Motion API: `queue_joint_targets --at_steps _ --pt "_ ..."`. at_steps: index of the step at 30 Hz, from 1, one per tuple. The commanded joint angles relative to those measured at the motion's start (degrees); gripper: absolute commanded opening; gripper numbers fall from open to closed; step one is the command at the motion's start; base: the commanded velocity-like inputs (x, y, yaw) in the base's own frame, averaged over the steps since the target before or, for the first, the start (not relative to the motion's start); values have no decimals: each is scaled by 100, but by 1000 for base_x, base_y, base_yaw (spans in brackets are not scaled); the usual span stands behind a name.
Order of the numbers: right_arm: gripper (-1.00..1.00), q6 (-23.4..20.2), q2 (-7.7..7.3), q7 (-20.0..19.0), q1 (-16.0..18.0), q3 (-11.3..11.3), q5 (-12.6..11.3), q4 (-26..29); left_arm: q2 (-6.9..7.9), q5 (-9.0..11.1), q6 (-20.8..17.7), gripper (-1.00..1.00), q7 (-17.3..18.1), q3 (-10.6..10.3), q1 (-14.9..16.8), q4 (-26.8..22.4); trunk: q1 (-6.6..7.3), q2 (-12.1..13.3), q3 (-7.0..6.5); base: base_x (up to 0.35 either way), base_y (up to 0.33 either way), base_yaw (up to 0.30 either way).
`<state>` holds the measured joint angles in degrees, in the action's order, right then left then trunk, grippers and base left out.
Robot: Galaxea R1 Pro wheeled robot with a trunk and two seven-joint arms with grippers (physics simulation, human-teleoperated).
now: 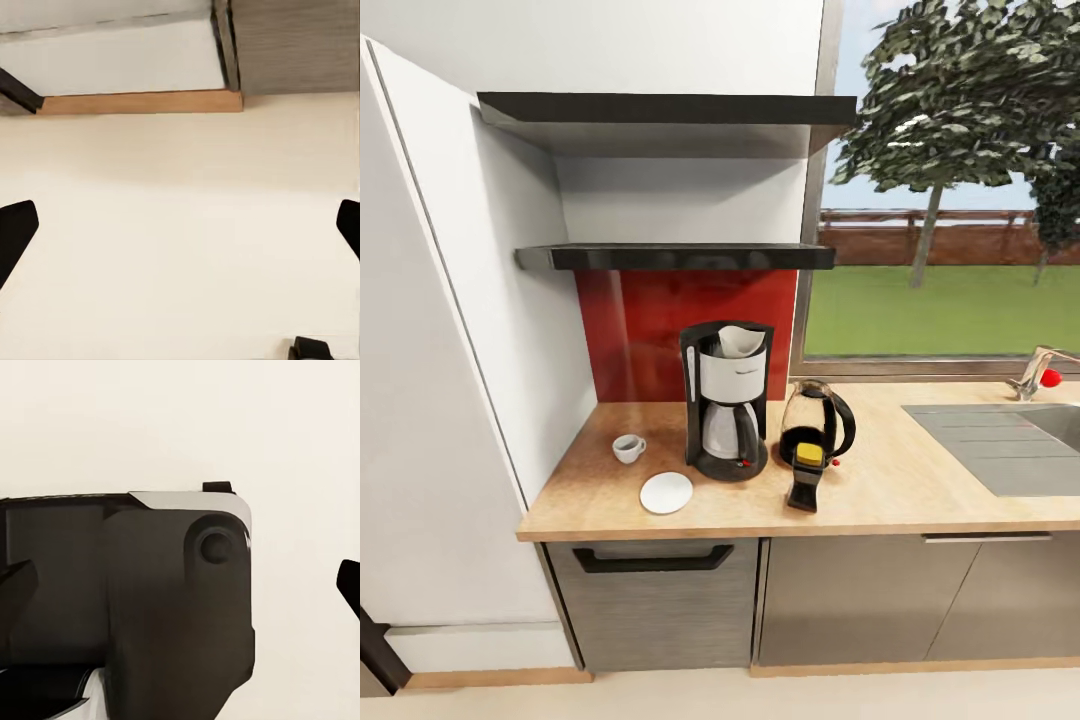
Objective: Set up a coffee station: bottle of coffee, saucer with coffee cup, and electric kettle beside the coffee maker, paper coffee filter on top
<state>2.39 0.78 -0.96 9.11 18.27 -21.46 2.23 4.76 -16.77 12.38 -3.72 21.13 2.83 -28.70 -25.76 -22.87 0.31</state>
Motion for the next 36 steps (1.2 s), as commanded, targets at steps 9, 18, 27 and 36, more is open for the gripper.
queue_joint_targets --at_steps 9,18,27,36 --pt "100 195 7 -8 3 29 -69 4 -524 -58 515 100 -6 -249 82 -1520 -2 -5 4 0 0 0" --pt "100 597 43 -10 3 50 -63 6 -646 -29 694 100 -62 -980 1072 -1955 -2 -5 4 0 0 0" --pt "100 723 53 -10 3 54 -60 -2 -716 497 517 100 -50 -1027 1778 -2563 -2 -5 4 0 0 0" --pt "100 726 52 -10 3 54 -60 -3 -746 950 -1412 100 -16 -1117 2832 -3088 -2 -5 4 0 0 0"
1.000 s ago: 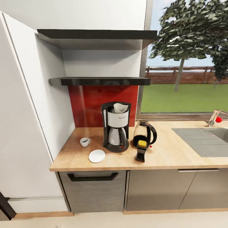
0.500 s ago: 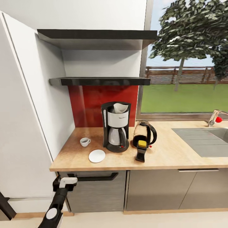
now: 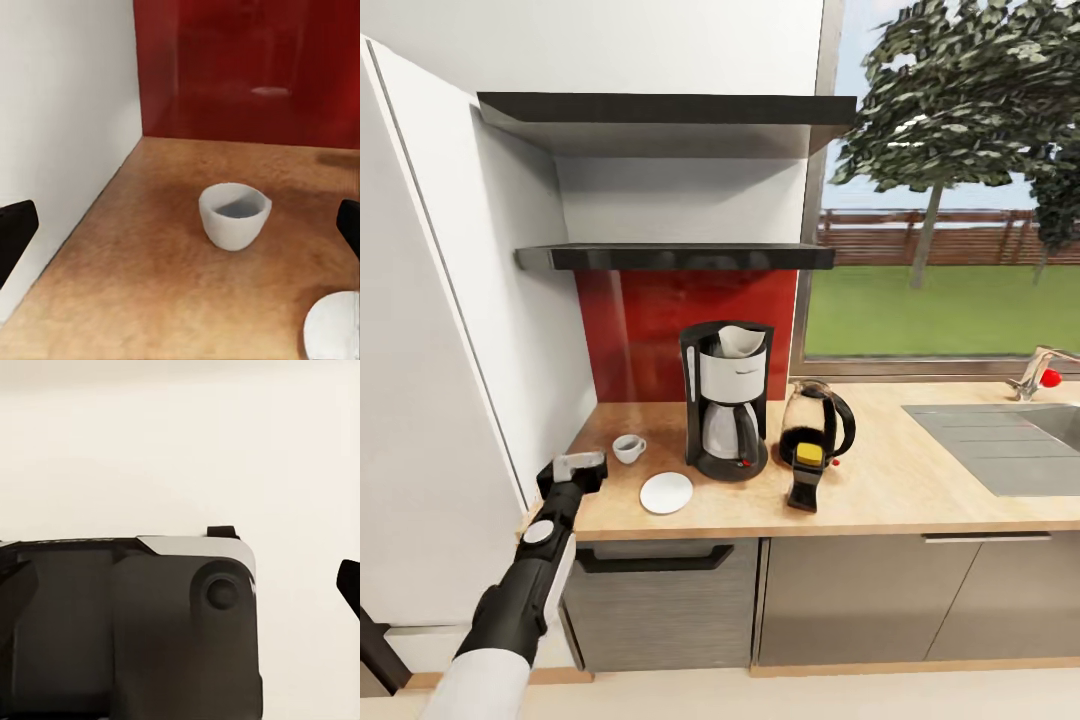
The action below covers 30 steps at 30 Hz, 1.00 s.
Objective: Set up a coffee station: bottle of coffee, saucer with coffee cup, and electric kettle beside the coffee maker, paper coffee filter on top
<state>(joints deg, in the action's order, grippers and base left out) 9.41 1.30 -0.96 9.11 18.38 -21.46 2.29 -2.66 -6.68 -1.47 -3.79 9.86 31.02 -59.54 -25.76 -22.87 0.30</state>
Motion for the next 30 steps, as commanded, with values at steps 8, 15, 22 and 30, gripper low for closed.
queue_joint_targets --at_steps 8,15,22,30 --pt "100 17 -8 -10 3 33 -60 -9 8 -52 -1917 100 22 -523 1144 195 -2 -5 5 0 0 0" --pt "100 17 -32 -10 3 26 -60 -8 35 -38 -2622 100 104 -916 1895 940 -2 -5 5 0 0 0" --pt "100 17 -43 -10 3 31 -60 -9 214 -19 -3179 100 295 -810 2912 2267 -2 -5 5 0 0 0" --pt "100 22 -82 -10 3 42 -55 -33 507 -43 -3348 100 1151 -745 3299 2787 -2 -5 5 0 0 0"
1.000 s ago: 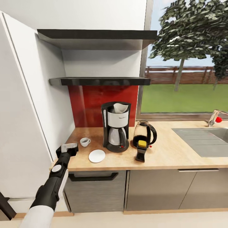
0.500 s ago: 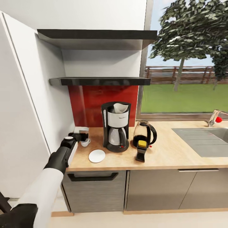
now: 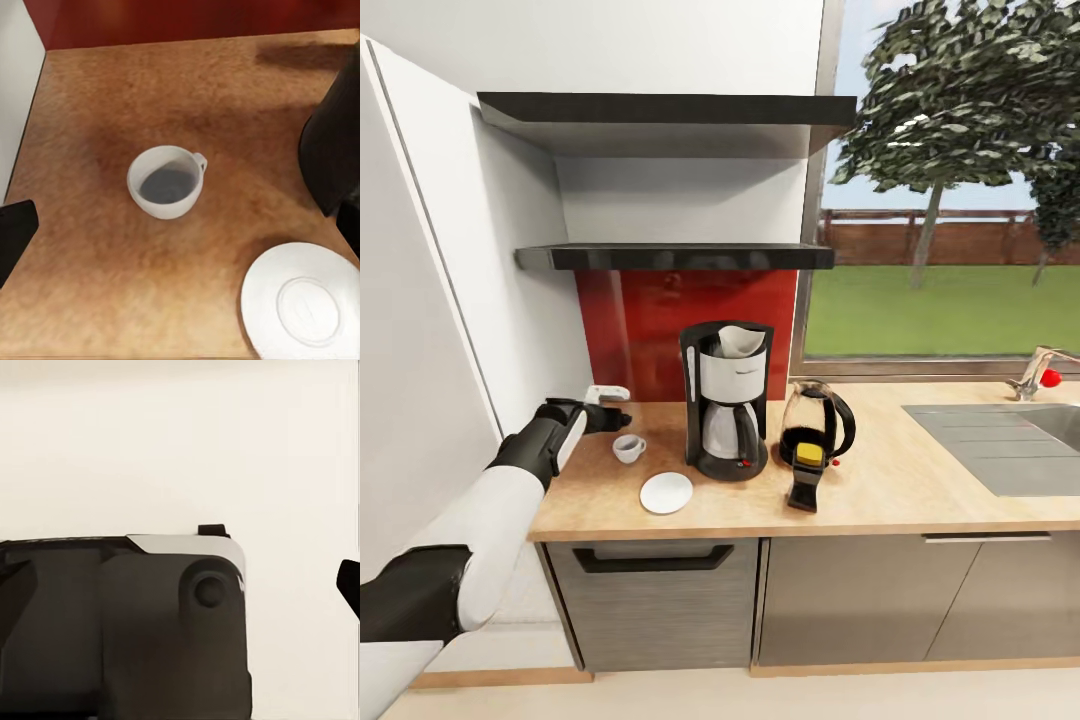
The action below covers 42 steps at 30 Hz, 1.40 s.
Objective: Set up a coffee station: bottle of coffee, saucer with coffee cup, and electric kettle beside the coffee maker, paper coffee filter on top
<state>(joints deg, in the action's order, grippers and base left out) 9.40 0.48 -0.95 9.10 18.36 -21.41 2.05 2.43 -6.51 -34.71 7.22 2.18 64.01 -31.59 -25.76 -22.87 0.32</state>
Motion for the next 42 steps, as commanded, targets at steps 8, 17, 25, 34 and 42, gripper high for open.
queue_joint_targets --at_steps 8,17,25,34,42 --pt "100 14 -489 -12 4 45 -49 -36 125 -94 -95 100 134 33 -25 -65 -2 -5 3 0 0 0" --pt "100 -15 -637 -12 -14 54 -39 -49 304 -77 -95 100 110 36 -35 -51 -2 -5 3 130 26 0" --pt "100 -25 -644 -10 -93 53 -39 -56 291 -59 -89 100 50 37 -105 22 -2 -5 3 173 5 0" --pt "100 -26 -645 -10 -93 53 -39 -56 306 -59 -90 100 51 41 -116 30 -2 -5 3 121 7 0" --pt "100 -26 -645 -10 -93 53 -39 -56 311 -58 -88 100 51 45 -176 30 -2 -5 3 281 89 0"
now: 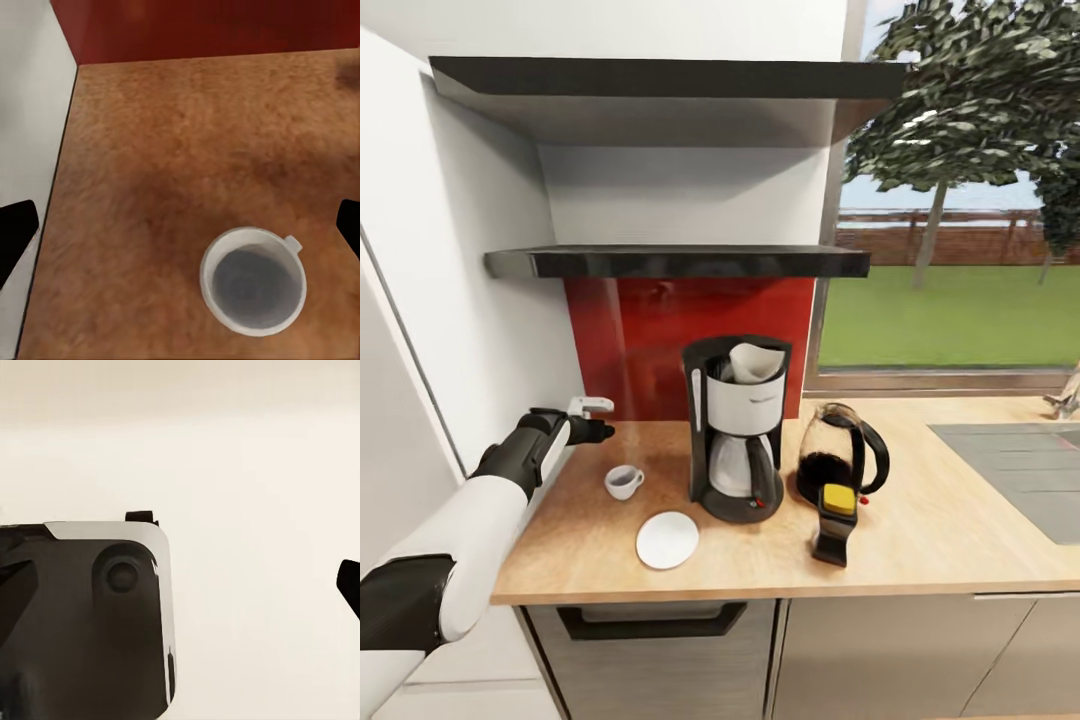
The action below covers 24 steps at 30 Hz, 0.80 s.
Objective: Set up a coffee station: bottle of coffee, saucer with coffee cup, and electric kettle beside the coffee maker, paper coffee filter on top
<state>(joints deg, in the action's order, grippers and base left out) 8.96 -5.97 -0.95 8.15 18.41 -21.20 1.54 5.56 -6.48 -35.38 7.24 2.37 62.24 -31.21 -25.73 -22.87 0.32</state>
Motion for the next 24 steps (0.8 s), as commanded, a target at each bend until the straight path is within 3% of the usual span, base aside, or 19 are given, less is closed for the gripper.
queue_joint_targets --at_steps 1,7,14,19,24 --pt "100 18 -1 -10 2 47 -60 -5 -2 -60 -22 100 49 25 -2 -8 -5 -4 3 264 104 0" --pt "100 18 -1 -10 2 47 -60 -5 -2 -63 -22 100 49 80 -16 -8 -5 -4 3 182 86 0" --pt "100 18 -1 -9 2 48 -60 -5 -9 -59 -22 100 49 96 -31 -5 -5 -4 3 28 13 0" --pt "100 18 1 -7 2 48 -60 -5 -41 -40 -10 100 49 97 -375 -8 -5 -4 3 1 1 0" --pt "100 18 8 -10 2 48 -60 -5 -40 -45 -11 100 49 105 -508 -6 -5 -4 3 10 0 0"
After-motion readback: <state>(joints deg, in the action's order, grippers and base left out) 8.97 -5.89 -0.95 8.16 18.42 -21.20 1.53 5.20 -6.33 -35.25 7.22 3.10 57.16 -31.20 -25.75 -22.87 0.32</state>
